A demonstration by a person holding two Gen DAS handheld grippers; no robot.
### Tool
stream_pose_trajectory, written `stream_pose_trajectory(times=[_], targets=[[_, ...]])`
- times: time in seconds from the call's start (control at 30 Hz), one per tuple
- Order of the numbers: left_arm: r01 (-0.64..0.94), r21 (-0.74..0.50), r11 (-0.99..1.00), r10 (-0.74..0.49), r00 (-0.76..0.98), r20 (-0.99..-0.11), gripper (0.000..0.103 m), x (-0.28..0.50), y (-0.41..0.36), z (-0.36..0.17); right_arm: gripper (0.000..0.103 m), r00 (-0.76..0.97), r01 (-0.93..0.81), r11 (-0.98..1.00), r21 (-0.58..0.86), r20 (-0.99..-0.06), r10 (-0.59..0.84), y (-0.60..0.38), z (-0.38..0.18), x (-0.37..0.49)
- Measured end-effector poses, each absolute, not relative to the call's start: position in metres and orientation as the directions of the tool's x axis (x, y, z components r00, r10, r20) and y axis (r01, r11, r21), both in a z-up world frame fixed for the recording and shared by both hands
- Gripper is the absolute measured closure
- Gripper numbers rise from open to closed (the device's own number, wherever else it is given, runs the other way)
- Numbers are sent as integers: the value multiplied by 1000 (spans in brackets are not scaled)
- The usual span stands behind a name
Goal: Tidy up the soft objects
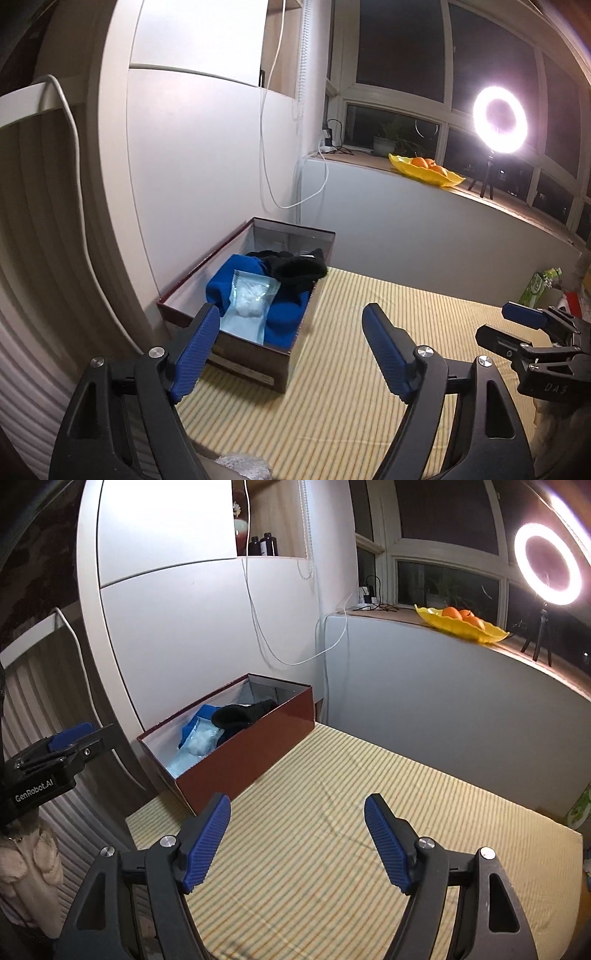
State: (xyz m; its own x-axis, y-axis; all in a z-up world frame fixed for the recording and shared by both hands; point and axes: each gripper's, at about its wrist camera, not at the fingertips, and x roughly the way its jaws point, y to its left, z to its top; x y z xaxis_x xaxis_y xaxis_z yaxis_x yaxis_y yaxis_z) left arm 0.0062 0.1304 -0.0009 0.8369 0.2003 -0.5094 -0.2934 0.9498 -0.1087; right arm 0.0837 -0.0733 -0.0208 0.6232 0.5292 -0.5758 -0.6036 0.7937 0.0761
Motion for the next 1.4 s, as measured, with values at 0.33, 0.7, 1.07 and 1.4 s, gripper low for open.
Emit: stream_pose_trajectory(times=[0.33,0.7,1.07,1.4], targets=[[-288,-112,951,195,842,-504,23,-2,120,3,31,628,-580,807,109,-571,528,-95,-23,77],[-273,-119,955,177,843,-507,23,-7,114,2,31,637,-572,814,100,-571,518,-102,-23,69],[-272,-123,954,175,844,-508,23,-10,114,1,31,638,-569,816,100,-573,515,-105,-24,65],[-264,-122,957,171,850,-498,23,-14,108,3,31,631,-570,815,108,-577,518,-107,-28,62]])
